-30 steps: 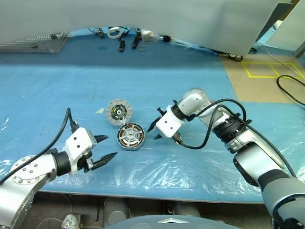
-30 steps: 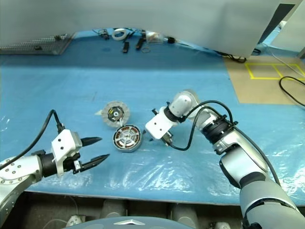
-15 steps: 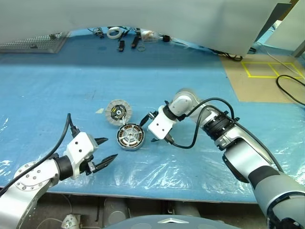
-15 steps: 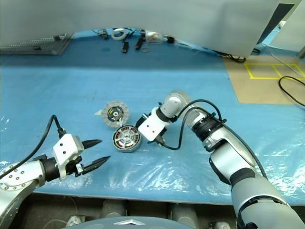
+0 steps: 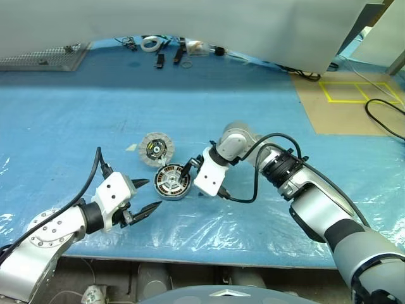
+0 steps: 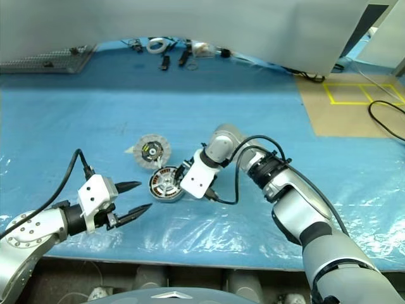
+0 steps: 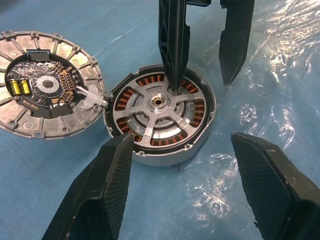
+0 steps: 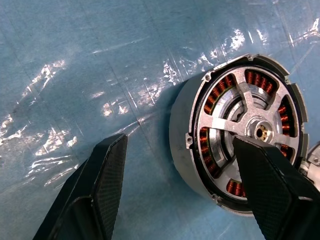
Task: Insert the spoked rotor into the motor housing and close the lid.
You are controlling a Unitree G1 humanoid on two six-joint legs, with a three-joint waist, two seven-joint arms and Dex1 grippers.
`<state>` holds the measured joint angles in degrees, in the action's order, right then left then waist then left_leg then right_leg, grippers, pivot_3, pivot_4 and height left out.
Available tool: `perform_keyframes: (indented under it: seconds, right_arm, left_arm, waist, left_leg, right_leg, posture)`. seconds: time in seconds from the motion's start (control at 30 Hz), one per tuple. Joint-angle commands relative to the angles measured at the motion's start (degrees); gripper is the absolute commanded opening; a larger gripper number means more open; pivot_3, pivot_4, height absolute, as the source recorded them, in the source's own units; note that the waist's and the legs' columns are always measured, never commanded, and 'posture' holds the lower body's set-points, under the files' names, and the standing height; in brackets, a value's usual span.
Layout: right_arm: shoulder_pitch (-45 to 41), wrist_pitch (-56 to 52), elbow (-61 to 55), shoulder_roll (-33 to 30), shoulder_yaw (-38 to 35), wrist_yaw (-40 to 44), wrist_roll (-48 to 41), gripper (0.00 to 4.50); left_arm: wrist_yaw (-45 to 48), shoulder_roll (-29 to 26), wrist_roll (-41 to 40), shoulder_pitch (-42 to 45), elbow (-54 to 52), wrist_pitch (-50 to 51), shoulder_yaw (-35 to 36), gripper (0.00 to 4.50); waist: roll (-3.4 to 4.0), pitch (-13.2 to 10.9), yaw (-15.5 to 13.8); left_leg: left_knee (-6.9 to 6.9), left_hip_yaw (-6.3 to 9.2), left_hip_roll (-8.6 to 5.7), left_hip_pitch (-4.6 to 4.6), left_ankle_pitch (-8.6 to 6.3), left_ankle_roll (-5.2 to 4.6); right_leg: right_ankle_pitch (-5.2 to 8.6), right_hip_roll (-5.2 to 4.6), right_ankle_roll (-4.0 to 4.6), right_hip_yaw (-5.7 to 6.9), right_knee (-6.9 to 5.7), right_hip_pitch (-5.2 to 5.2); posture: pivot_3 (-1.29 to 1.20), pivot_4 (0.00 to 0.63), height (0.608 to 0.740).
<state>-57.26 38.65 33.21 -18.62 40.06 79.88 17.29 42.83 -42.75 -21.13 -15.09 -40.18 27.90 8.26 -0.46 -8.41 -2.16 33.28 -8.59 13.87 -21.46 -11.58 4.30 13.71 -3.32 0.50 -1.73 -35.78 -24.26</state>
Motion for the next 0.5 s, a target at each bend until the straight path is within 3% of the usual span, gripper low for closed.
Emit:
perform_keyframes:
  seconds: [0.03,0.2,0.33,0.5]
  right_arm:
    - [-1.3,2.8,1.2,0.3,0.8,-1.6,1.9,3.56]
    - [-1.6,3.9,2.2,0.5,1.0,-2.2,2.7,3.56]
    - [-1.9,4.2,3.5,0.8,1.3,-2.9,3.7,2.67]
    - [-1.9,3.4,4.4,1.4,1.2,-4.2,4.2,1.05]
  left_arm:
    - [-0.1,-0.3,0.4,1.0,-0.4,-0.7,-0.3,3.29]
    - [-0.2,0.0,0.5,1.5,-0.2,-0.6,-0.9,3.29]
    - [-0.4,0.0,0.7,2.2,0.1,-0.6,-1.8,3.29]
    - [-0.1,-0.1,0.9,3.0,0.7,-0.7,-2.3,3.29]
  waist:
    - [0.0,0.0,0.0]
    - [-0.01,0.0,0.0]
    - [-0.01,0.0,0.0]
    - [-0.05,0.0,0.0]
  left_leg:
    - [0.0,0.0,0.0,0.0,0.0,0.0]
    - [0.01,0.0,0.0,0.04,0.0,0.0]
    - [0.03,0.0,0.0,0.06,0.0,0.0]
    - [0.05,0.0,0.0,0.16,0.0,0.0]
  right_leg:
    - [0.0,0.0,0.0,0.0,0.0,0.0]
    - [0.0,0.0,0.0,-0.01,-0.03,0.01]
    - [0.0,0.0,0.0,-0.02,-0.09,0.01]
    - [0.0,0.0,0.01,-0.02,-0.09,0.13]
  posture:
    - [0.0,0.15,0.74]
    - [0.0,0.15,0.74]
    - [0.0,0.15,0.74]
    - [0.0,0.15,0.74]
